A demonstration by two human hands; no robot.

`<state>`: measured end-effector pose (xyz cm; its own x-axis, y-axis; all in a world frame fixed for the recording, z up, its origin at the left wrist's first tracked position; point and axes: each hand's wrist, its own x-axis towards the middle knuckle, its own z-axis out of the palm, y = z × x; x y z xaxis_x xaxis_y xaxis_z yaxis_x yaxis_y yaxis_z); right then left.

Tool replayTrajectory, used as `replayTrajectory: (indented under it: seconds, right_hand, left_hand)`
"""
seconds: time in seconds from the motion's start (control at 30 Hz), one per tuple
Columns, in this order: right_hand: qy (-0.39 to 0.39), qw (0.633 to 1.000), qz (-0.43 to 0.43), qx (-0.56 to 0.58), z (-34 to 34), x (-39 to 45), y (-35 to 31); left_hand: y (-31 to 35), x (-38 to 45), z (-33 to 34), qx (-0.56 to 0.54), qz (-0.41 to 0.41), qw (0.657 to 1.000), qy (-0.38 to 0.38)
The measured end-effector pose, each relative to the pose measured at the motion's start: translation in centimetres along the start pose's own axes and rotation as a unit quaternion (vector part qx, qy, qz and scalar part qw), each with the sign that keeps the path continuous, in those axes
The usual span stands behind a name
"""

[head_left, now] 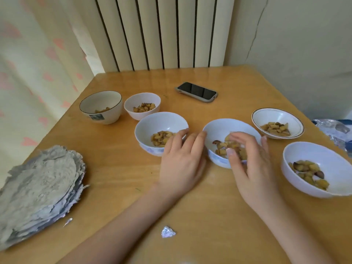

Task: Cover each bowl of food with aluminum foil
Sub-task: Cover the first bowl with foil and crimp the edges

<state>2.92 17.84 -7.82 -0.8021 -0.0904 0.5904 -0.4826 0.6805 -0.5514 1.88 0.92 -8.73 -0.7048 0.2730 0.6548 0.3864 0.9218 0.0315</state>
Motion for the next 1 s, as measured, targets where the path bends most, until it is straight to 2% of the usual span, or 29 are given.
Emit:
replayTrajectory:
  seconds: [0.07,0.2,0.3,0.4,0.53,0.63,0.73,0.87,1.0]
  right_hand:
    - [-0.013,0.999,-0.028,-0.010,0.1,-0.5,-0.4]
    - [-0.034,0.996,-0.076,-0.016,0.0,-1.6,-1.5]
    - [-0.063,0.987,-0.118,-0.090,0.4,-2.8,-2.4]
    - [-0.059,0.977,-0.153,-0.134,0.9,-3.3,-3.4]
    - [-0.070,0.973,-0.184,-0.120,2.1,-4.1,-5.4]
    - [-0.102,0.971,-0.185,-0.110,3.5,-3.3,-6.5]
    - [-0.079,0.978,-0.175,-0.083,4.5,-1.4,-7.3]
    - [-0.066,0.982,-0.166,-0.057,5.5,0.8,-7.9]
    - [-0.067,0.986,-0.144,-0.048,6.3,2.7,-7.7]
  left_hand:
    - [-0.1,-0.7,-0.9,-0.003,0.006,1.000,-0.011]
    - [0.3,-4.3,-4.0,0.031,-0.035,0.998,-0.036]
    - [0.5,-7.1,-6.3,0.054,-0.060,0.996,-0.025]
    - [-0.9,-9.5,-8.3,0.058,-0.130,0.990,-0.012]
    - [-5.2,-12.0,-10.4,0.056,-0.259,0.964,0.010]
    - [-8.2,-12.4,-11.2,0.066,-0.331,0.941,-0.027]
    - [-11.2,-11.7,-11.3,0.080,-0.409,0.904,-0.100]
    - [-13.6,-10.8,-10.6,0.087,-0.439,0.874,-0.190]
    - [-13.7,-10.5,-10.4,0.062,-0.424,0.896,-0.115]
